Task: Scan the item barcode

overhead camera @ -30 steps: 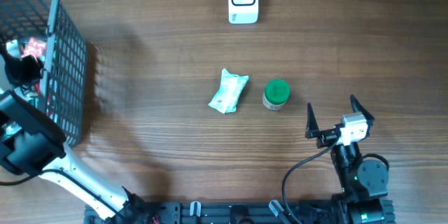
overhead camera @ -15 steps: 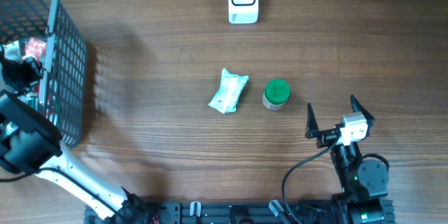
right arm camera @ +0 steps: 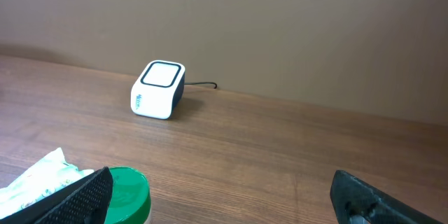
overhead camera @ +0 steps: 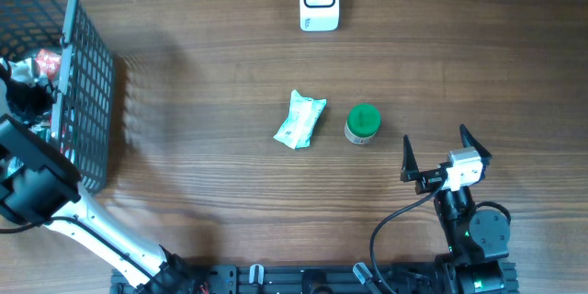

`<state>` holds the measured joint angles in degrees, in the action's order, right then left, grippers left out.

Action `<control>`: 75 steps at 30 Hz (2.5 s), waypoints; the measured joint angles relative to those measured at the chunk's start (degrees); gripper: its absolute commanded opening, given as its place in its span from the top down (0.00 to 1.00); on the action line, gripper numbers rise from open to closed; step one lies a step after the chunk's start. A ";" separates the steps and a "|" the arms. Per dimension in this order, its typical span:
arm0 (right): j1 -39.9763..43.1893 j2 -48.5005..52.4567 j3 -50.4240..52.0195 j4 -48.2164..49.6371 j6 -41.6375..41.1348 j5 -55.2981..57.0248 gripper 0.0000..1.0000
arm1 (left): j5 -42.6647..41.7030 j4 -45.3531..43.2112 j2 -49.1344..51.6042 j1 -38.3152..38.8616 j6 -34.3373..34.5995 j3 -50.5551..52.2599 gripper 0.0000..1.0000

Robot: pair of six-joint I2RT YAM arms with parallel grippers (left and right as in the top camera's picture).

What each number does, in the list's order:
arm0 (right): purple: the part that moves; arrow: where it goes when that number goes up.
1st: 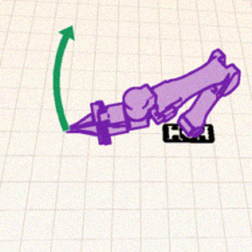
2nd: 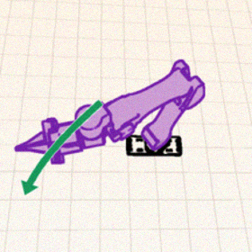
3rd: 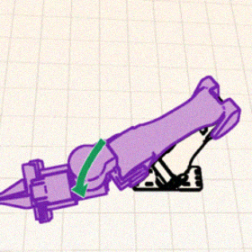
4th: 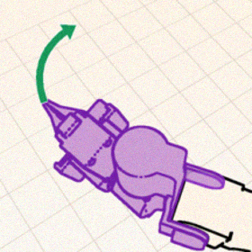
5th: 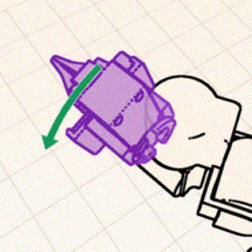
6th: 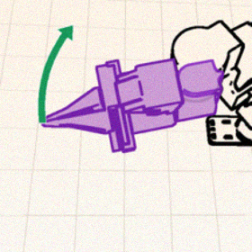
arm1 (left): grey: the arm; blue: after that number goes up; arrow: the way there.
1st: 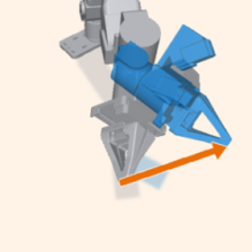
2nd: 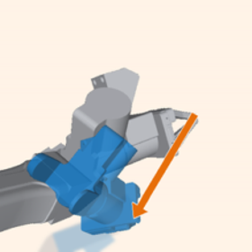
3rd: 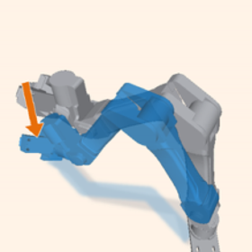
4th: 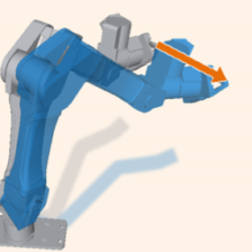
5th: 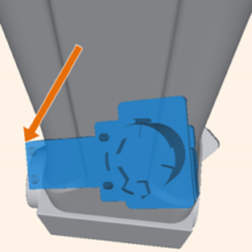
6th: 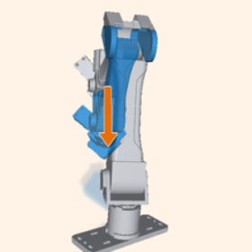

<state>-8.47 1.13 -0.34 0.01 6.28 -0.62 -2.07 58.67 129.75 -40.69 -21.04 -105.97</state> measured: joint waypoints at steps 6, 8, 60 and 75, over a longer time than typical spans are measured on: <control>0.00 0.00 0.00 0.00 0.00 0.02 0.00 | 2.40 -5.42 -1.20 -0.85 -0.20 3.48 0.94; 0.00 0.00 0.00 0.00 0.00 0.00 0.00 | 2.25 -5.49 -1.40 -0.83 -0.09 3.65 0.96; 0.00 0.00 0.00 0.00 0.00 0.00 0.00 | 4.72 12.68 -56.13 45.48 35.78 8.59 0.96; 0.00 0.00 0.00 0.00 0.00 0.00 0.00 | 6.99 12.68 -34.97 58.42 37.81 10.45 0.96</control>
<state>-8.47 1.13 -0.34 0.01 6.28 -0.62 4.93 71.35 94.78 17.74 16.78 -95.53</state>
